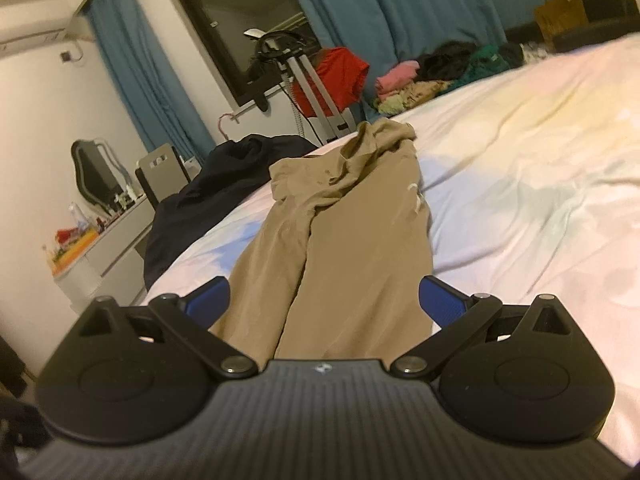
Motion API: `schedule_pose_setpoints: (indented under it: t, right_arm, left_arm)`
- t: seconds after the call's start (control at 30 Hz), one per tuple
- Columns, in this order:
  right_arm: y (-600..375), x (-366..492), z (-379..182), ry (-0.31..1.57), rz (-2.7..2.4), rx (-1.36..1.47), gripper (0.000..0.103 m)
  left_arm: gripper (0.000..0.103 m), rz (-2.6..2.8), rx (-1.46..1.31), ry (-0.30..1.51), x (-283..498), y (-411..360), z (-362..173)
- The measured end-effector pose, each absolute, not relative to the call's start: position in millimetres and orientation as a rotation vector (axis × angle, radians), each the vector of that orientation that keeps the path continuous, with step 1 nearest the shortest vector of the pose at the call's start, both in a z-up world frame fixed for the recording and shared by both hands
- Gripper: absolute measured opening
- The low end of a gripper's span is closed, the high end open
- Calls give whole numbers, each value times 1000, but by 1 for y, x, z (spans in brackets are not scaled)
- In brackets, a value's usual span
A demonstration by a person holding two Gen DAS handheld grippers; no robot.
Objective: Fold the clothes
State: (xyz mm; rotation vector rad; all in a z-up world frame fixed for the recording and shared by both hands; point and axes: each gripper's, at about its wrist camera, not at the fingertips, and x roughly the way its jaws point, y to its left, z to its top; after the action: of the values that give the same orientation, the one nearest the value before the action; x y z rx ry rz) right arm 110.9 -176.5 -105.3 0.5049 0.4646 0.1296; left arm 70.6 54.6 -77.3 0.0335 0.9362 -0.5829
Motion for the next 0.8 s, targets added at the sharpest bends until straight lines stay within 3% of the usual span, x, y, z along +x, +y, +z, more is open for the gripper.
schedule_pose_setpoints:
  t: [0.17, 0.27, 0.33, 0.37, 0.43, 0.6, 0.77, 0.8]
  right_arm:
    - [-187, 110, -113, 536, 93, 527, 101]
    - [-194, 103, -122, 605, 65, 555, 95]
    - [-198, 96, -132, 657, 74, 615, 78]
    - [-200, 93, -138, 688, 84, 656, 76]
    - [-201, 88, -148, 734, 85, 720, 75]
    - [-197, 82, -160, 823, 117, 811, 72]
    - [-186, 74, -169, 902, 161, 856, 72]
    - [-184, 71, -169, 916, 166, 854, 72]
  left_arm:
    - [65, -344, -212, 1019, 118, 95, -107]
    - [64, -282, -257, 1098, 130, 102, -126]
    - [64, -281, -273, 1133, 133, 103, -136]
    - [64, -288, -270, 1143, 134, 102, -140]
    - [66, -301, -263, 1164, 135, 100, -146]
    - [82, -347, -277, 1208, 136, 99, -156]
    - [81, -396, -244, 1213, 125, 92, -155]
    - [75, -404, -233, 1212, 121, 91, -155]
